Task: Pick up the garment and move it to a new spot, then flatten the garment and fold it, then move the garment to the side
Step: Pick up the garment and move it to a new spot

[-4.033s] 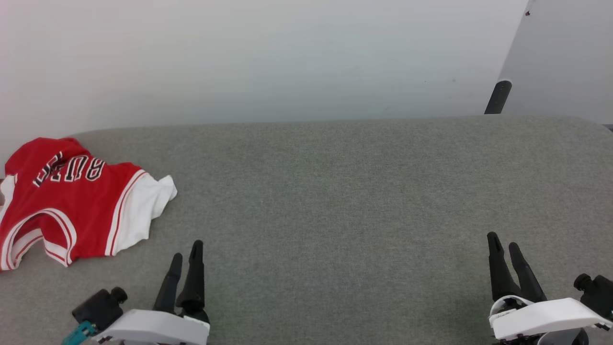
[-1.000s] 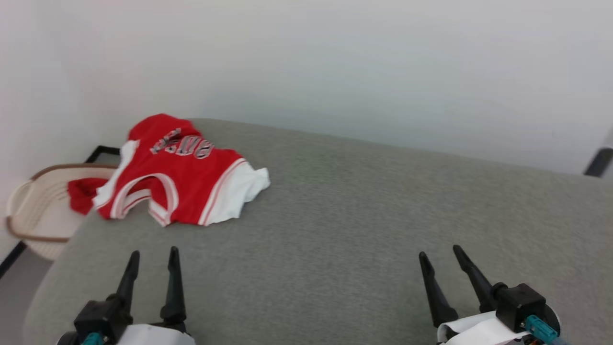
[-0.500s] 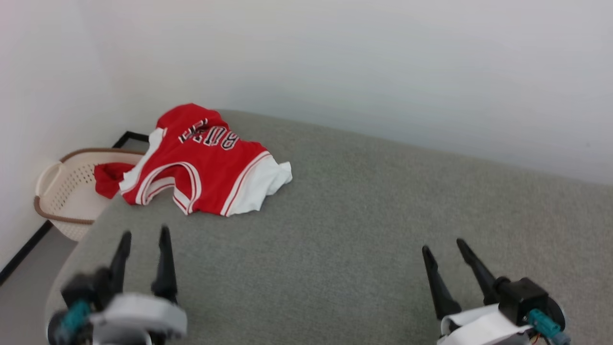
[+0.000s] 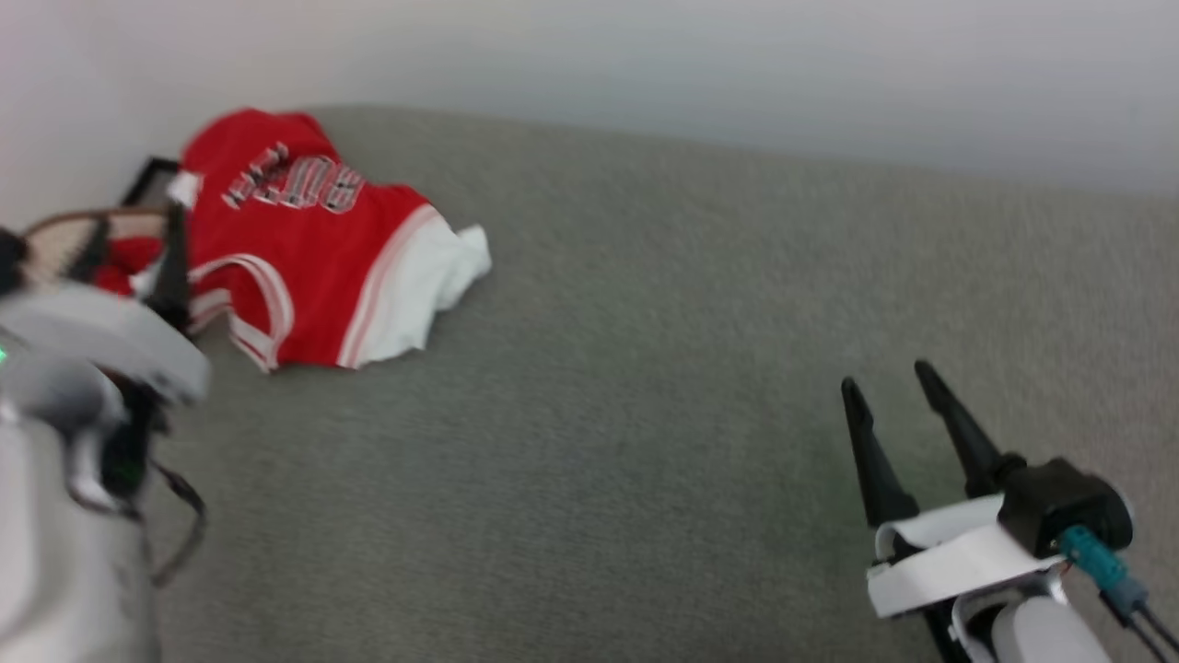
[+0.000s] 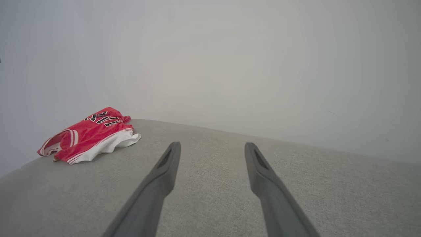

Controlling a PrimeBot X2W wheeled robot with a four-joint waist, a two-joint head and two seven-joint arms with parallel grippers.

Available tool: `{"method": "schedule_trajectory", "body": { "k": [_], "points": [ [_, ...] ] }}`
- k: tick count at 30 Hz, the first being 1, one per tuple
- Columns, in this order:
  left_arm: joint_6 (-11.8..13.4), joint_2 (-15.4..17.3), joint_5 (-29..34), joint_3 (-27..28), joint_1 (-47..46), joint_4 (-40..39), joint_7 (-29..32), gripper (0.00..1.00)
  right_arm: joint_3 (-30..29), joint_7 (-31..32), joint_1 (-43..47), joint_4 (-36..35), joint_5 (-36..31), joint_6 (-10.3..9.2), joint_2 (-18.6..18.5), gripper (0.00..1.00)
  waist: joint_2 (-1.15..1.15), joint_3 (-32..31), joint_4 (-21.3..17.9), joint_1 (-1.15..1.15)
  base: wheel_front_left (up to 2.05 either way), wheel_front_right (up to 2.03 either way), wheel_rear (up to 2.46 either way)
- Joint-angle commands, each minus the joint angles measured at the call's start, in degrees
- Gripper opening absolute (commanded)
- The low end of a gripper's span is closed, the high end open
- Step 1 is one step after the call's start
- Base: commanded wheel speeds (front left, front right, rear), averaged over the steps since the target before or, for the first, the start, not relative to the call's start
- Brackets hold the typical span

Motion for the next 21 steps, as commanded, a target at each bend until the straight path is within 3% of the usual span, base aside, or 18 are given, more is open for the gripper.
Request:
{"method": "schedule_trajectory", "body": {
  "k": [1, 11, 17, 21],
  "points": [
    [-0.2, 0.79, -1.39, 0.55, -2.41, 1.18, 1.92, 1.0, -0.16, 0.05, -1.4, -0.7, -0.37, 0.02, -0.37, 1.0, 0.0, 7.45, -5.31, 0.0, 0.0, 0.0, 0.0],
    [1.19, 8.22, -4.95, 0.92, -16.94, 13.77, 18.55, 1.0, -0.06, 0.01, -4.55, -4.45, -0.56, 0.02, -1.51, 1.0, 0.0, 15.84, -9.11, 0.0, 0.0, 0.0, 0.0],
    [4.83, 11.33, -3.7, -0.13, -21.48, 22.14, 27.74, 1.0, -0.18, 0.51, -5.79, -7.3, -0.74, 0.02, -2.17, 1.0, 0.0, 19.34, -10.24, 0.0, 0.0, 0.0, 0.0],
    [7.49, 12.0, -3.45, -0.31, -23.56, 25.31, 30.71, 1.0, -0.32, 1.26, -6.24, -9.27, -1.01, 0.02, -2.58, 1.0, 0.0, 21.39, -10.73, 0.0, 0.0, 0.0, 0.0]
  ]
}}
